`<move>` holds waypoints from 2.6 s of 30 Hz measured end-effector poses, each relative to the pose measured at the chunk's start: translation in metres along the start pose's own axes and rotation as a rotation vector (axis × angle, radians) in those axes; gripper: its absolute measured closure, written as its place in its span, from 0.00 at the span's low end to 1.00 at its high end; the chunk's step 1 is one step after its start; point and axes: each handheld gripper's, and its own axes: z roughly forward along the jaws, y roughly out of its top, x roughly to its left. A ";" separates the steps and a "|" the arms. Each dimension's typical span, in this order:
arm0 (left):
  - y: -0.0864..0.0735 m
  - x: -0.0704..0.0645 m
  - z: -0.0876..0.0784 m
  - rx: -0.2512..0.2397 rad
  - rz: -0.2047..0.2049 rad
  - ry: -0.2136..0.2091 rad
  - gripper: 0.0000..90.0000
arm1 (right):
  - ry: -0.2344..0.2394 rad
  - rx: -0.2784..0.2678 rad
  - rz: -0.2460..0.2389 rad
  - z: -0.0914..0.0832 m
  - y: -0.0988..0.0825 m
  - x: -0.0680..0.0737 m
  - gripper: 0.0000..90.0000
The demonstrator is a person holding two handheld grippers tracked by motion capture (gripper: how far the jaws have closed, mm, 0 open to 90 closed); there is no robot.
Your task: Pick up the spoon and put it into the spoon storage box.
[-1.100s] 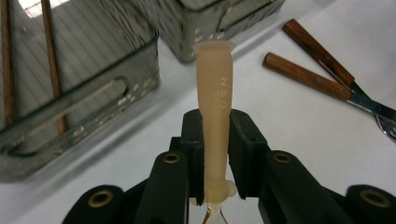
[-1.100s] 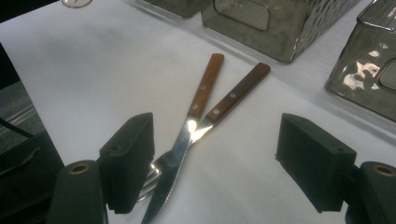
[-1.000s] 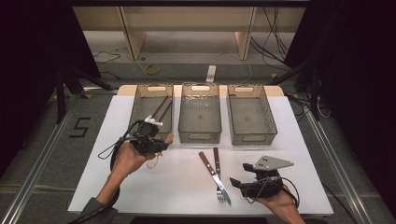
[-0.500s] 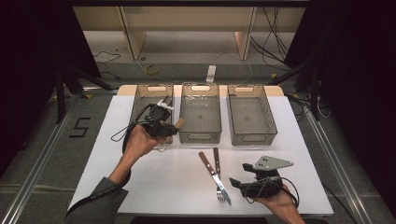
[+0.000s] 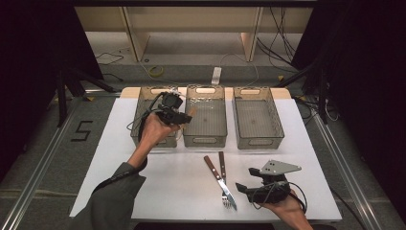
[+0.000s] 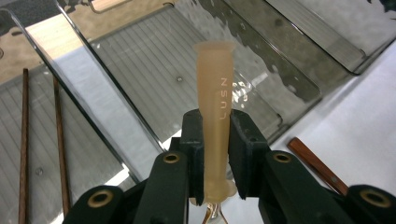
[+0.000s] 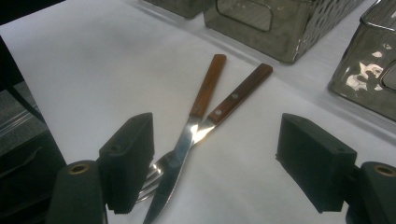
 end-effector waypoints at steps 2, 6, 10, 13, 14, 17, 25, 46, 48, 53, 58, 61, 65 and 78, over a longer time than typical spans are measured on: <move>0.002 0.003 0.005 -0.007 -0.017 0.002 0.85 | 0.001 0.000 -0.001 0.000 0.000 0.000 0.31; 0.007 0.009 0.013 -0.018 -0.045 0.004 0.85 | 0.002 0.000 0.000 0.000 0.000 0.000 0.31; 0.013 0.012 0.019 -0.034 -0.071 -0.002 0.85 | 0.005 0.001 0.000 0.000 0.000 0.000 0.31; 0.017 0.010 0.024 -0.028 -0.058 -0.001 0.85 | 0.008 0.004 -0.002 0.001 0.000 0.001 0.31; 0.018 0.009 0.025 -0.026 -0.053 0.000 0.85 | 0.008 0.003 -0.001 0.001 0.000 0.001 0.31; 0.023 0.006 0.029 -0.029 -0.051 -0.003 0.85 | 0.009 0.002 0.001 0.001 0.000 0.002 0.31; 0.030 0.003 0.036 -0.051 -0.066 -0.010 0.84 | 0.014 0.001 0.003 0.001 0.000 0.001 0.31; 0.031 0.003 0.053 -0.075 -0.132 -0.004 0.61 | 0.022 0.004 0.000 0.002 0.000 0.001 0.31; 0.030 0.004 0.049 -0.081 -0.152 -0.010 0.53 | 0.022 0.004 0.003 0.002 0.000 0.001 0.31; 0.022 0.012 0.035 -0.090 -0.176 -0.047 0.37 | 0.026 0.003 -0.003 0.003 0.001 0.004 0.31; 0.009 0.013 0.011 -0.154 -0.179 -0.078 0.29 | 0.032 0.001 -0.001 0.005 0.004 0.003 0.31; -0.003 0.010 -0.001 -0.184 -0.190 -0.104 0.26 | 0.037 -0.001 -0.007 0.007 0.006 0.003 0.32; -0.022 0.004 -0.012 -0.182 -0.164 -0.118 0.23 | 0.045 0.004 -0.009 0.012 0.010 0.004 0.32; -0.084 -0.011 -0.030 -0.229 -0.097 -0.118 0.22 | 0.068 0.001 -0.003 0.025 0.022 0.001 0.34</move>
